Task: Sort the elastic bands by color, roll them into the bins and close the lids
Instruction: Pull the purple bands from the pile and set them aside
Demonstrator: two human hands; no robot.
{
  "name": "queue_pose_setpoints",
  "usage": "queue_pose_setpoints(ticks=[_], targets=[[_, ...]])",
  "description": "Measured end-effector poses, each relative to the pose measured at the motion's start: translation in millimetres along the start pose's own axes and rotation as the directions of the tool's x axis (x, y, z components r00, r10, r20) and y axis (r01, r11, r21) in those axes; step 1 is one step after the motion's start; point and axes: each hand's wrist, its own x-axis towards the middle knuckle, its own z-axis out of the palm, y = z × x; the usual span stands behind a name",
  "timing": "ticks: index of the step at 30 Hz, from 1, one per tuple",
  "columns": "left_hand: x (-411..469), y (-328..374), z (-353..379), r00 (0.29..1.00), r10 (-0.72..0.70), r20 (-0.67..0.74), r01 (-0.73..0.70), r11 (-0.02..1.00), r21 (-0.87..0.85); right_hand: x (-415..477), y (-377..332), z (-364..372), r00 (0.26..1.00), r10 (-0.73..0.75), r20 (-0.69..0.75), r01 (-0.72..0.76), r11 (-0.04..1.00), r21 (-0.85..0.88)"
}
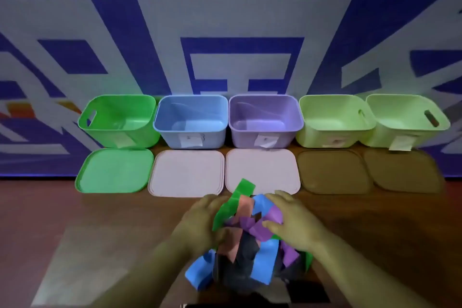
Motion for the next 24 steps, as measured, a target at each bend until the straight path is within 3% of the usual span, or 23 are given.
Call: queue_pose_setpoints(ticks=[4, 8, 14, 20, 24], targets=[[0.4, -0.5, 20.8, 0.999, 0.017, 0.028, -0.020, 0.995, 0.103, 4.0, 13.1, 19.0, 0.999, 0.040, 0.033, -0.032, 0.977, -0.210], [13.5, 11.0, 31.9, 0.998, 0.031, 0.057, -0.042, 0.979, 0.199, 9.5, 30.2, 31.8, 0.996, 0.064, 0.066, -0.046, 0.966, -0.255], [45.0, 30.0, 55.6, 0.978, 0.041, 0.206, -0.102, 0.949, 0.298, 14.2, 49.1, 31.4, 0.993, 0.043, 0.107, -0.016, 0.971, -0.240], [64.2, 34.2, 68.3, 0.958, 0.047, 0.282, -0.116, 0.965, 0.234, 15.8, 63.8, 23.7, 0.995, 0.024, 0.100, -0.008, 0.989, -0.148], [70.5, 28.9, 67.9, 0.964, -0.031, 0.263, 0.034, 0.999, -0.008, 26.9, 70.0, 15.2, 0.996, 0.027, 0.087, -0.020, 0.996, -0.082]])
